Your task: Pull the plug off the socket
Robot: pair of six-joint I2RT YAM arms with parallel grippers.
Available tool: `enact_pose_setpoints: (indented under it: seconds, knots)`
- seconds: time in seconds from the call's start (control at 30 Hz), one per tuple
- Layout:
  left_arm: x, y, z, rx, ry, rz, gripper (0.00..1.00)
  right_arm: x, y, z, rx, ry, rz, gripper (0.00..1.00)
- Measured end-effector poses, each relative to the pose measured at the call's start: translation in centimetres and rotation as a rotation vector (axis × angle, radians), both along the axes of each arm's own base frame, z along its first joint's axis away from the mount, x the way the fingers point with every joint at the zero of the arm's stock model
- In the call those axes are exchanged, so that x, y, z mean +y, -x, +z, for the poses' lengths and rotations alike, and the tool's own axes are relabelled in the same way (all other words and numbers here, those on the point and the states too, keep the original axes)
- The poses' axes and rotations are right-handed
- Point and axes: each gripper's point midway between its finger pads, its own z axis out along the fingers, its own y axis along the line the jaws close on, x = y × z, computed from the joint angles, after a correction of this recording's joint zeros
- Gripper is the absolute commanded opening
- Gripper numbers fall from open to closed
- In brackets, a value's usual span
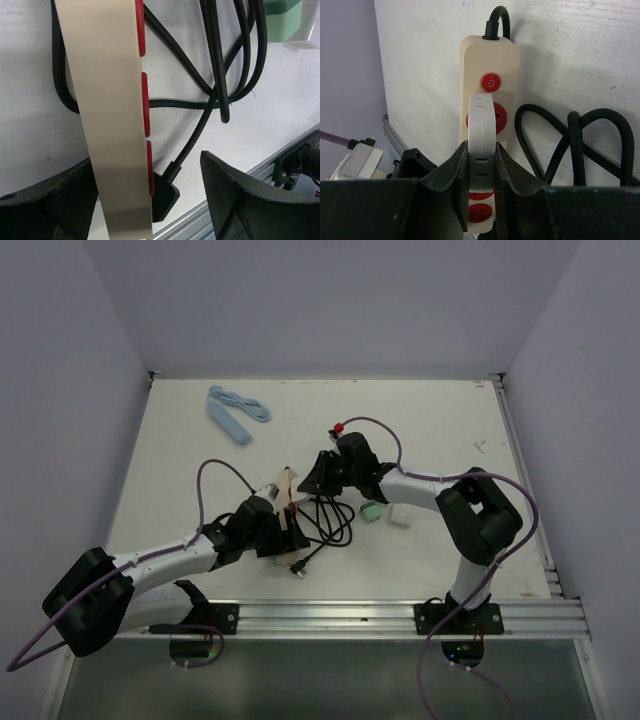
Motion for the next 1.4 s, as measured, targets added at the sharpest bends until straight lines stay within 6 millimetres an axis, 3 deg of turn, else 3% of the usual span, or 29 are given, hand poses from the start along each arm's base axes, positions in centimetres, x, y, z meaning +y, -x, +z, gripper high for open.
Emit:
enact_pose_setpoints:
  seconds: [0.27,0.6,0.87,0.97,1.1,1.27,1.4]
  knots:
    - [0.4,-0.5,0.1,-0.010,-0.030,0.020,0.79,-0.1,0.3,0.1,0.005,-0.005,0.008,0.00]
    - [1.6,-3.4,-0.4,-0.016,-0.089,0.084,0.70,-0.6,2.7,0.3,0.013,-0.003,0.035,0.00]
    - [0.7,-4.3,-0.4,-0.018,-0.052,0.079,0.64,-0.4,3.5,0.4,0.016,-0.007,0.042,0.00]
    - [0.3,-4.4,-0.5,-0.017,-0.037,0.074,0.56,0.0,4.0,0.6,0.018,-0.012,0.051,0.00]
    - [0.2,-4.0,-1.0,-0.002,-0.035,0.067,0.35,0.4,4.6,0.5,0.025,-0.009,0.061,0.00]
    - [0.1,-3.9,-1.1,0.000,-0.022,0.070,0.19,0.1,4.6,0.4,0.030,-0.003,0.047,0.00]
    - [0.0,-3.9,-1.1,-0.007,-0.007,0.071,0.00,0.0,4.7,0.4,0.027,0.004,0.042,0.00]
